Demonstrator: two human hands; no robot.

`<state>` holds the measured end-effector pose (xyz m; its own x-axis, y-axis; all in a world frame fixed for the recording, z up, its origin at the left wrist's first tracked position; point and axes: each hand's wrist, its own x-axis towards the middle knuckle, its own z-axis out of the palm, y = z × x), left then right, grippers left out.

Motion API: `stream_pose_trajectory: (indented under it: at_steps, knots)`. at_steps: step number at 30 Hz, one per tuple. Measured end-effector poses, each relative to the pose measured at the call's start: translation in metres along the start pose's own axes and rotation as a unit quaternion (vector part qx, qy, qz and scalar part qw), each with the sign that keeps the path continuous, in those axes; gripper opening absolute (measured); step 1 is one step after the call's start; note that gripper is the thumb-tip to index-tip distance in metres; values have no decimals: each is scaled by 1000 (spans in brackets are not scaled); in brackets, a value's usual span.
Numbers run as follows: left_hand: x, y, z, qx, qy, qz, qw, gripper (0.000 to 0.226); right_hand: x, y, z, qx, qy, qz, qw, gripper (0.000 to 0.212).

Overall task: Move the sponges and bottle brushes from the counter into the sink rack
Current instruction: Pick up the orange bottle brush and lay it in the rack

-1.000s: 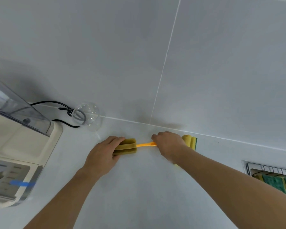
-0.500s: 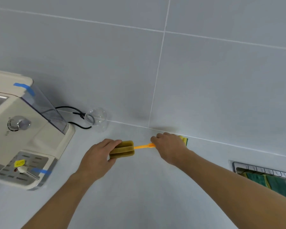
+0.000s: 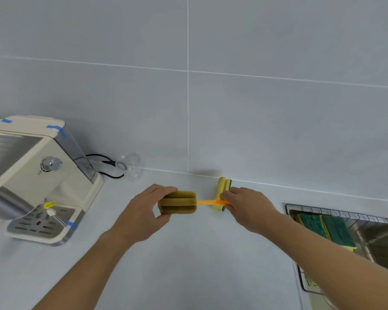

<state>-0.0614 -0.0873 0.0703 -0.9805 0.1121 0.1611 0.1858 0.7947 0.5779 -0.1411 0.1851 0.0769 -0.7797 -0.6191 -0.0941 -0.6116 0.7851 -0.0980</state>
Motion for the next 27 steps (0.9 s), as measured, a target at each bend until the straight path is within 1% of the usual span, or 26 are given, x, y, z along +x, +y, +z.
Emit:
stream_pose_trajectory:
  at_steps: [3,6,10,13,17,21,23,27]
  knots:
    - [-2,25,1,-77,-7,5,997,55,-29,11,-4,25,6,13,1000,23]
    - [0,54,7,-136,-17,16,990,51,-62,26,-4,57,2,34,998,26]
    - [8,91,24,-165,-44,39,984,45,-101,47,1,101,-13,88,991,31]
    - [14,119,39,-178,-58,65,980,43,-131,55,1,140,-8,137,981,44]
    - [23,159,59,-171,-103,93,976,40,-171,56,-9,241,73,175,952,55]
    - [31,194,77,-142,-138,107,974,40,-194,51,-25,283,139,172,933,61]
    - [33,212,86,-134,-151,115,973,41,-201,53,-27,296,175,156,926,61]
    - [36,248,101,-129,-165,135,968,42,-216,68,-22,309,209,136,918,55]
